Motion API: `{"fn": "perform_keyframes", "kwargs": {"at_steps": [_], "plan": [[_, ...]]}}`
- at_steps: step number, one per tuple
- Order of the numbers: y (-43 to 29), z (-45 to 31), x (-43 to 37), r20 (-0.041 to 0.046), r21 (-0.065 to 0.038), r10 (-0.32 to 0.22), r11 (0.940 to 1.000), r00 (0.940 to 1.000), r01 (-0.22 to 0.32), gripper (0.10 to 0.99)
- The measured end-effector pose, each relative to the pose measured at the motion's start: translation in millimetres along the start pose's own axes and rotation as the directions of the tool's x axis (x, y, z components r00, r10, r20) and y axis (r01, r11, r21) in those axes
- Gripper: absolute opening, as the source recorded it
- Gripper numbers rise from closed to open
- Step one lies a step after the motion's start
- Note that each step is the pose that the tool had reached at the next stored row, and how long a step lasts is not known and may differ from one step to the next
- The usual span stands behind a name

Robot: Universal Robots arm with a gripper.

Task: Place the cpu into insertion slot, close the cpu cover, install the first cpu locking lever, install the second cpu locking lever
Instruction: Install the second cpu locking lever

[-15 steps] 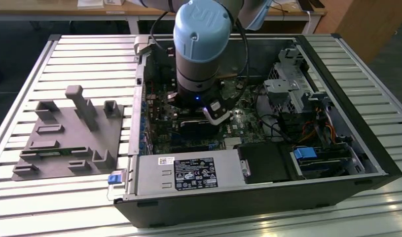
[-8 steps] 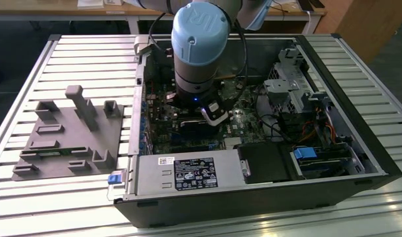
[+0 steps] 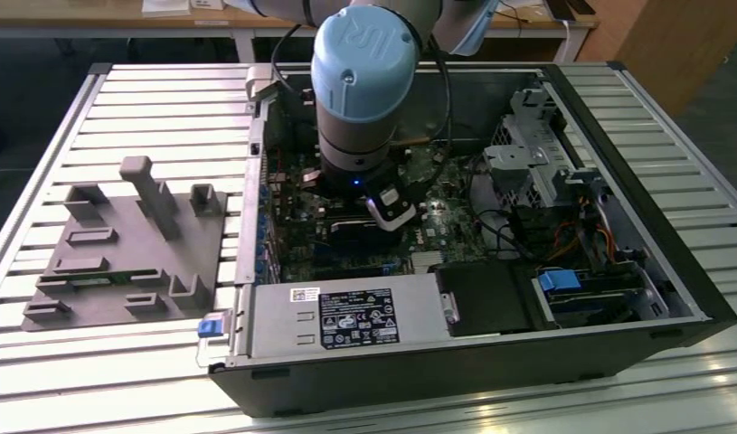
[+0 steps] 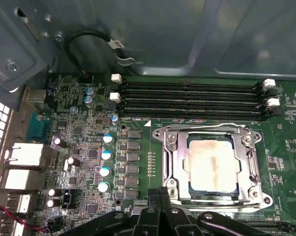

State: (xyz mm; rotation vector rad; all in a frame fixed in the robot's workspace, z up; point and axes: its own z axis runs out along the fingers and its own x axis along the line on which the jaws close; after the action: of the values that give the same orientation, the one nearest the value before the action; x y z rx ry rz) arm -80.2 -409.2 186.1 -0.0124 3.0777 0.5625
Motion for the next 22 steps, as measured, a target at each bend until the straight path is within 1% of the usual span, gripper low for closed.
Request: {"fn": "perform_keyframes", "kwargs": {"at_steps": [3,8,10,19,22], "plan": [[0.3,0.2,0.3,0.0001,0.0,0.0,1.0,1.0,0.0,0.106],[0.7,0.4,1.1,0.0,0.011,0.0,0.9999,1.0,0.0,0.106],[0.8,0.0,1.7,-0.0001,0.013,0.0,0.9999,1.0,0.0,0.106],[1.8,-2.3,1.9,-0.0001,0.013,0.0,0.9999,1.0,0.0,0.106],[2.6,-4.7,1.8,-0.0001,0.013,0.0,0.9999,1.0,0.0,0.106]]}}
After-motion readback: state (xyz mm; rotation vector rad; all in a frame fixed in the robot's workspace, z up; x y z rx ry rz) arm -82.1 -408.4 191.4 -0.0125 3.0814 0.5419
